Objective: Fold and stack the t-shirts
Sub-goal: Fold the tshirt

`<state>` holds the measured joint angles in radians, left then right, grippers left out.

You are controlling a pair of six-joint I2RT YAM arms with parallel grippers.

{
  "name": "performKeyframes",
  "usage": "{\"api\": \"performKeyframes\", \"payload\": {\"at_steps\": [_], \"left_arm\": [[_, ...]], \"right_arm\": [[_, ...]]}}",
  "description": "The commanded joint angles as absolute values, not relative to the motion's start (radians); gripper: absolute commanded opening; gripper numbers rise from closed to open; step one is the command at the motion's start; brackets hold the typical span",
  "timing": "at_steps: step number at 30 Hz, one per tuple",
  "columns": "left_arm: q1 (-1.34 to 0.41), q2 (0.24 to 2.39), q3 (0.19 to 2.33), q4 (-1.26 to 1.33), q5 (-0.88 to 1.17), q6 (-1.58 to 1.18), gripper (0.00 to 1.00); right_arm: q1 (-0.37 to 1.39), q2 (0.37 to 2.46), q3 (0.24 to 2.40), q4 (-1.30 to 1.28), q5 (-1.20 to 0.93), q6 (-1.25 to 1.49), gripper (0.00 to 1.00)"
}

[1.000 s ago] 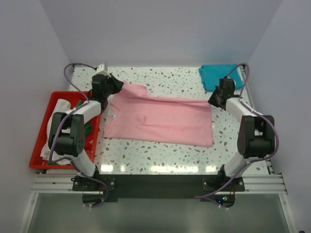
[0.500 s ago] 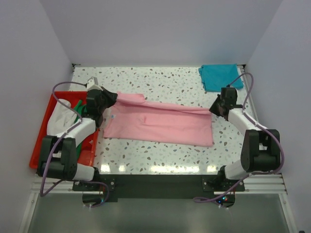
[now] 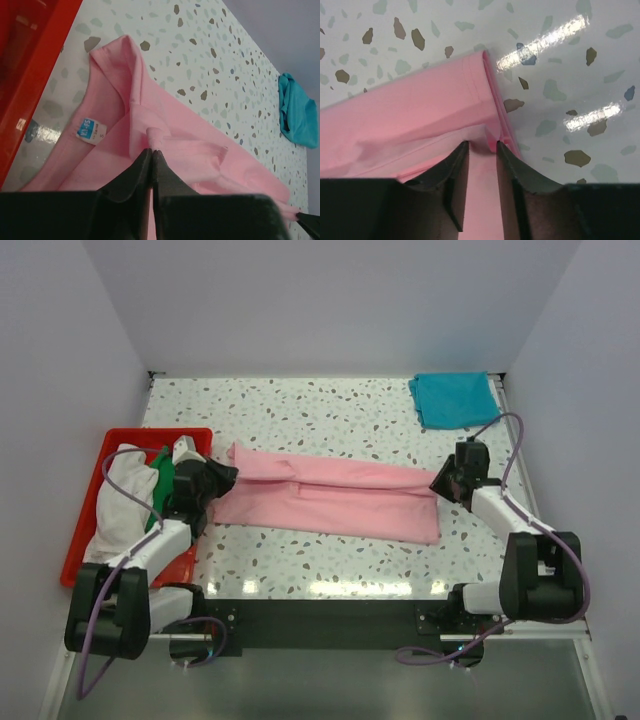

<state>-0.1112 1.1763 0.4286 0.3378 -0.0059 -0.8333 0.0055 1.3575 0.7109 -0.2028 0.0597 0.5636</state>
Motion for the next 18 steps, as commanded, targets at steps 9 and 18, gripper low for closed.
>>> {"api": "performKeyframes", "payload": {"at_steps": [9,18], "left_arm": [[-0.106,0.942,0.429,0.183,-0.058,-0.819,0.49],[-0.301,1.417,0.869,-0.053,-0.256,-0.738,0.36]], "right_arm": [[0.002,1.200,0.724,-0.250,0.034,0.561,0.51],[0.129,1.385,0.868,-0.273,0.109,0.526,0.51]]}}
